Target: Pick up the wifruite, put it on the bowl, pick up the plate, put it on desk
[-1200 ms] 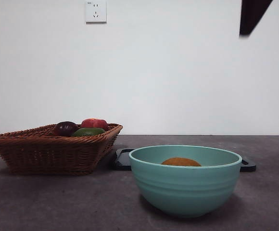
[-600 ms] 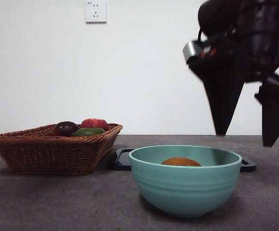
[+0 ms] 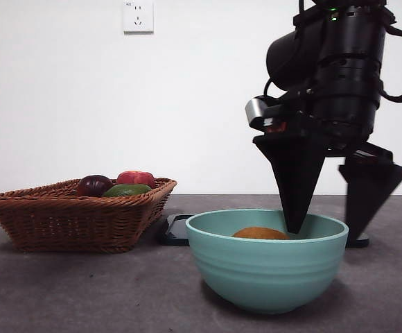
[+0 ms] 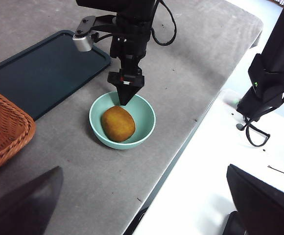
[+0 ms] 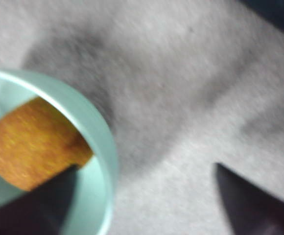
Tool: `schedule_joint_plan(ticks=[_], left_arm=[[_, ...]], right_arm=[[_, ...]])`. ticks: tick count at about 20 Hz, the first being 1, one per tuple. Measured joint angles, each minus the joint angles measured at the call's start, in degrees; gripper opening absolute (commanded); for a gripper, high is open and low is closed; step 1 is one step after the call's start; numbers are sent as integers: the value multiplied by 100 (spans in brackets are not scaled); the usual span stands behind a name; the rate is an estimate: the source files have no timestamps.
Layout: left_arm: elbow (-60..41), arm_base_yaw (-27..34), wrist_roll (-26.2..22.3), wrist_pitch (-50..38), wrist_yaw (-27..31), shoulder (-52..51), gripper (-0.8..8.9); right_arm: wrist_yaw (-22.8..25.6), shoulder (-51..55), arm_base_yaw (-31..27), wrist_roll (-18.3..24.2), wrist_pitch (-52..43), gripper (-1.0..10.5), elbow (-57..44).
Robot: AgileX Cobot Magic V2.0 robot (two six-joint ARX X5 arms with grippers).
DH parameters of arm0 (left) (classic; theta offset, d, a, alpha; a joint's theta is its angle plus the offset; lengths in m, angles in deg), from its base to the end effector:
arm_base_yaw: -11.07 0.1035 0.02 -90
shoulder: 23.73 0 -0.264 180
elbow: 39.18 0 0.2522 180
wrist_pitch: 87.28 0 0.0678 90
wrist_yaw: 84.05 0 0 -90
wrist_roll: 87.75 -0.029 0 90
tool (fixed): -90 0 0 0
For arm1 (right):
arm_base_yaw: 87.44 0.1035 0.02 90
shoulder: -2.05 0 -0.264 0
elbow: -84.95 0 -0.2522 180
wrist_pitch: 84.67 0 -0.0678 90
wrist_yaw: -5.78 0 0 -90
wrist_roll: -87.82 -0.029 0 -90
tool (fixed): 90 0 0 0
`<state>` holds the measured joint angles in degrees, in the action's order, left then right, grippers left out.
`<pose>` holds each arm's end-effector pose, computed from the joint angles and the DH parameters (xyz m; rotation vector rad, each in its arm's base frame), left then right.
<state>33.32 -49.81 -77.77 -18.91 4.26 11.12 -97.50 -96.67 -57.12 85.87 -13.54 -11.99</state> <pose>0.0412 -0.0758 0.3590 0.1243 0.5787 -1.0150 0.2627 0.1614 0.2005 -0.2030 1.5377 0.5806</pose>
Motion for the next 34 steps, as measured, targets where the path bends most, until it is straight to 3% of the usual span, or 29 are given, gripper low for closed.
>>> schedule_joint_plan(ticks=[3,10,19,27,34], left_arm=[[0,0,-2,0,0,0,531],[0,0,-2,0,0,0,531],[0,0,0,0,0,0,531],[0,0,0,0,0,0,531],[0,0,0,0,0,0,531]], right_arm=[[2,0,122,-39,-2,236,0],[-2,-92,380,-149,-24,9,0],[155,-146,476,-190,33,8,195],[164,-382,-52,-33,750,8,1858],[175,-1620,-638,181,1419,8,3777]])
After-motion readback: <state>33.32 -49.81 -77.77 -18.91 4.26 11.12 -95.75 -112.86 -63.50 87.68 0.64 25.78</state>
